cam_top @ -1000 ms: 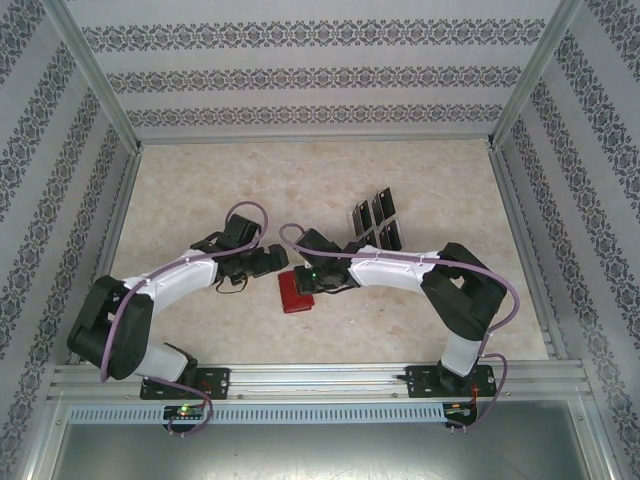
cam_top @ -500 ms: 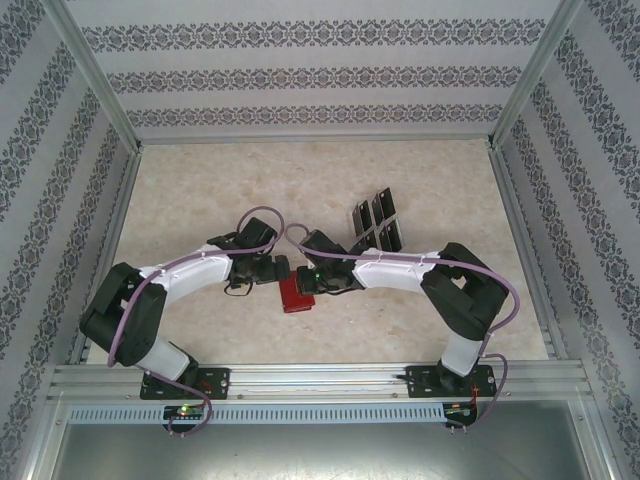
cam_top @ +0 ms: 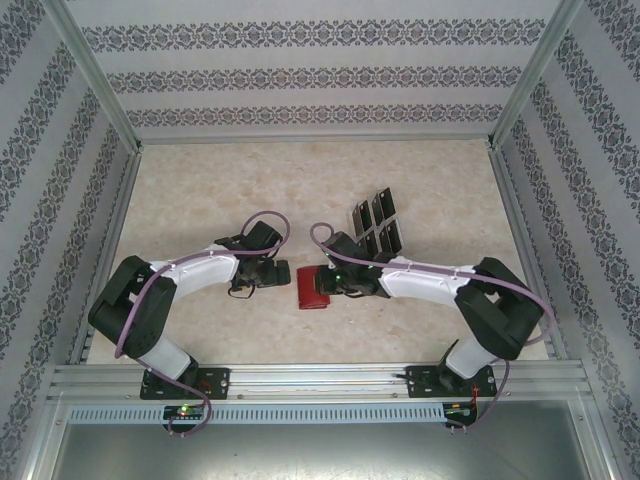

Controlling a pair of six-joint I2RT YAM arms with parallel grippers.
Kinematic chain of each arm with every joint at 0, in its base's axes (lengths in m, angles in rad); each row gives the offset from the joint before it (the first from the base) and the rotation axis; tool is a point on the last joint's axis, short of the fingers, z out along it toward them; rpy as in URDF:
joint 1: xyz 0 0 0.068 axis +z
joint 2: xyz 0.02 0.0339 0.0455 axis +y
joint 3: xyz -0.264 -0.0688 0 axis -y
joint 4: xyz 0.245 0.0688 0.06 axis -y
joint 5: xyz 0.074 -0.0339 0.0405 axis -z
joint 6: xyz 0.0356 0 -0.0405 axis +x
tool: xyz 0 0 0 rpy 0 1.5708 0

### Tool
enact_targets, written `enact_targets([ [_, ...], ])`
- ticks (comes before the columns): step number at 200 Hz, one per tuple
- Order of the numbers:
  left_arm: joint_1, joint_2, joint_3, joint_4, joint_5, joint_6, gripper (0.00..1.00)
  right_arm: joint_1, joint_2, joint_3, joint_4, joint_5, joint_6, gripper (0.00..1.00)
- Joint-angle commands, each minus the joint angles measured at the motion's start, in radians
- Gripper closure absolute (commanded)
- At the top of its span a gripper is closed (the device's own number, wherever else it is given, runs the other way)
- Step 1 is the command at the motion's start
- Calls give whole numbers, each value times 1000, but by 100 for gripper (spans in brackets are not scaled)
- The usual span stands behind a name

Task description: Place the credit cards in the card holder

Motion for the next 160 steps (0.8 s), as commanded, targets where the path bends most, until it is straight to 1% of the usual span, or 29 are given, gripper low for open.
enact_targets([
  [1, -10, 65, -45, 8, 8, -4, 5, -6, -38, -29, 11, 36, 20, 100],
  [32, -11, 36, -43, 7, 16, -4, 4, -4, -35, -35, 19, 22, 22, 100],
  [60, -11, -40, -20, -9, 9, 2, 0, -5, -54, -37, 32, 6, 22, 100],
  [82, -4, -99, 3, -4, 14, -9, 0, -5, -91, -29, 13, 6, 20, 100],
  [115, 27, -203, -59, 178, 117, -74, 0, -5, -134, -7, -16, 8, 15, 100],
  [141, 62, -254, -139, 365, 235, -143, 0, -5, -153, 10, -28, 5, 16, 100],
  [160, 83, -264, -192, 501, 319, -197, 0, -5, -165, 19, -33, 8, 18, 100],
])
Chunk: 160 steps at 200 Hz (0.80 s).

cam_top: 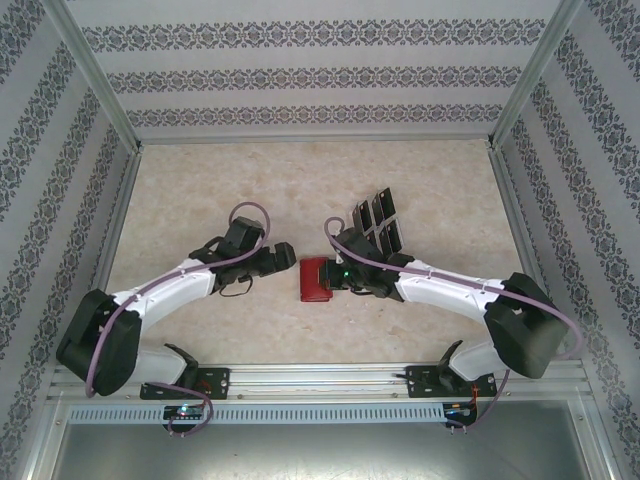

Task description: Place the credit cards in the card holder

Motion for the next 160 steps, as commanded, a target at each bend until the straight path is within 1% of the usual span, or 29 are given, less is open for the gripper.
enact_targets([
  [1, 30, -17, -65, 238, 144, -100, 0, 2, -34, 35, -19, 1, 7, 100],
  [10, 34, -12, -81, 291, 180, -125, 0, 3, -39, 39, -19, 0, 8, 100],
  [31, 35, 4, -97, 370, 223, -159, 0, 2, -45, 49, -14, -10, 17, 100],
  [72, 34, 43, -117, 518, 275, -239, 1, 2, -35, 72, 2, -28, 27, 100],
  [122, 33, 75, -149, 612, 305, -297, 6, 2, -31, 85, 12, -31, 33, 100],
  [138, 32, 86, -163, 645, 310, -314, 10, 2, -31, 87, 14, -34, 34, 100],
  [160, 25, 106, -172, 699, 322, -336, 21, 2, -25, 93, 17, -36, 34, 100],
])
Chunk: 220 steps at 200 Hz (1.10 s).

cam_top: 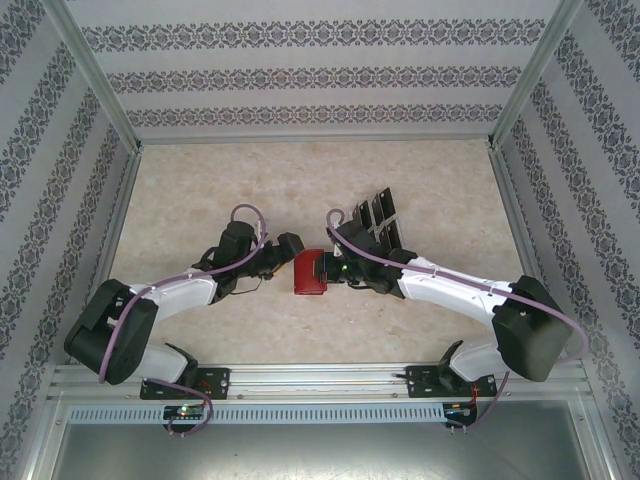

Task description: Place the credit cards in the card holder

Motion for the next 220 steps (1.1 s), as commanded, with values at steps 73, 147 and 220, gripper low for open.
enact_targets([
  [73, -26, 49, -40, 200, 38, -69, 47, 3, 7, 32, 40, -17, 25, 100],
  [147, -32, 38, -36, 190, -5, -48, 100, -6, -7, 12, 19, 12, 18, 100],
  [220, -29, -120, -32, -12, -138, 84, 100, -94, -146, -98, -40, 47, 9, 100],
])
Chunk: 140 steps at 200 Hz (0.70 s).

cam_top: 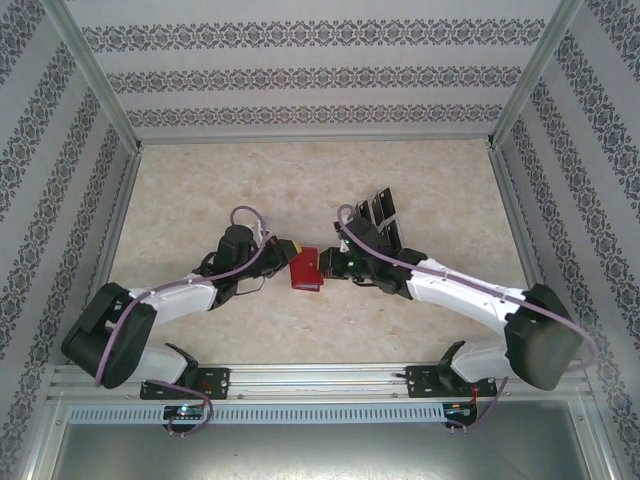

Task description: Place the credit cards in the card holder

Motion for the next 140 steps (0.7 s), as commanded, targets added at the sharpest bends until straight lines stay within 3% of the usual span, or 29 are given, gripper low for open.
enact_targets([
  [1, 4, -41, 4, -88, -55, 79, 100, -22, -33, -42, -29, 28, -8, 100],
  [23, 3, -45, 31, -134, -50, 125, 100, -26, -36, -51, -17, 9, -7, 100],
  [35, 3, -50, 40, -144, -47, 150, 100, -27, -40, -53, -15, -13, -8, 55],
  [58, 3, -52, 82, -207, -43, 224, 100, -27, -69, -81, 5, -14, 13, 39],
  [99, 3, -51, 131, -270, -34, 268, 100, -12, -95, -118, 102, -42, 68, 29],
  [140, 3, -54, 150, -264, -25, 255, 100, -4, -52, -102, 138, -21, 77, 30],
])
